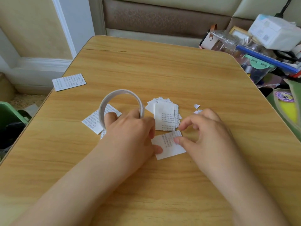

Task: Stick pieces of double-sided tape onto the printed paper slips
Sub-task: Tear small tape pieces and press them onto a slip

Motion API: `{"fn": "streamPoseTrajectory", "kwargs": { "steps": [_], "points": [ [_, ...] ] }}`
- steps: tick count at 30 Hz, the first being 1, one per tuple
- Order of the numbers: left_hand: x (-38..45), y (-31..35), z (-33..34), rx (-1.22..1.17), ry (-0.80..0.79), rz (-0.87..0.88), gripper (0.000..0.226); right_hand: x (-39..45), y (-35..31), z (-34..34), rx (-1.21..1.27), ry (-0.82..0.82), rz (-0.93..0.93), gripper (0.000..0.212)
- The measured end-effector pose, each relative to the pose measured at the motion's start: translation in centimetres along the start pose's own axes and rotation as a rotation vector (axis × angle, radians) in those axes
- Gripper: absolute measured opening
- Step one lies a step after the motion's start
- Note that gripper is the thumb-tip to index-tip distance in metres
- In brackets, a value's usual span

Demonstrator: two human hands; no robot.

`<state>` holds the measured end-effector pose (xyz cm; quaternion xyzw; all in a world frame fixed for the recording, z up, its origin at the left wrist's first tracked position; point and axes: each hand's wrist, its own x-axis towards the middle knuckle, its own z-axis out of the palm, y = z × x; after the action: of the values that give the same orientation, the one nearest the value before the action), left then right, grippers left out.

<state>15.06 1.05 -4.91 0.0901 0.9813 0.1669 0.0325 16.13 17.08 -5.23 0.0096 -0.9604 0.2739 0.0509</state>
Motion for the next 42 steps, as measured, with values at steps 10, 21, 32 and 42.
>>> {"fn": "streamPoseTrajectory", "kwargs": {
  "steps": [10,21,32,42],
  "points": [
    [0.3,-0.1,0.2,-0.037,-0.037,0.013,0.028,0.3,0.2,-0.1,-0.045,-0.152,-0.055,0.013],
    [0.3,-0.3,0.2,-0.041,-0.036,0.022,0.028,0.2,-1.7,1.9,-0.141,-0.152,-0.279,0.010],
    [0.3,-0.3,0.4,-0.059,-0.050,0.013,0.028,0.6,0.0,-0.6,-0.124,-0.164,-0.136,0.012],
    [0.4,-0.5,0.4,-0.046,-0.035,0.035,0.029,0.6,-0.1,-0.4,-0.137,-0.233,-0.124,0.016]
  ]
}}
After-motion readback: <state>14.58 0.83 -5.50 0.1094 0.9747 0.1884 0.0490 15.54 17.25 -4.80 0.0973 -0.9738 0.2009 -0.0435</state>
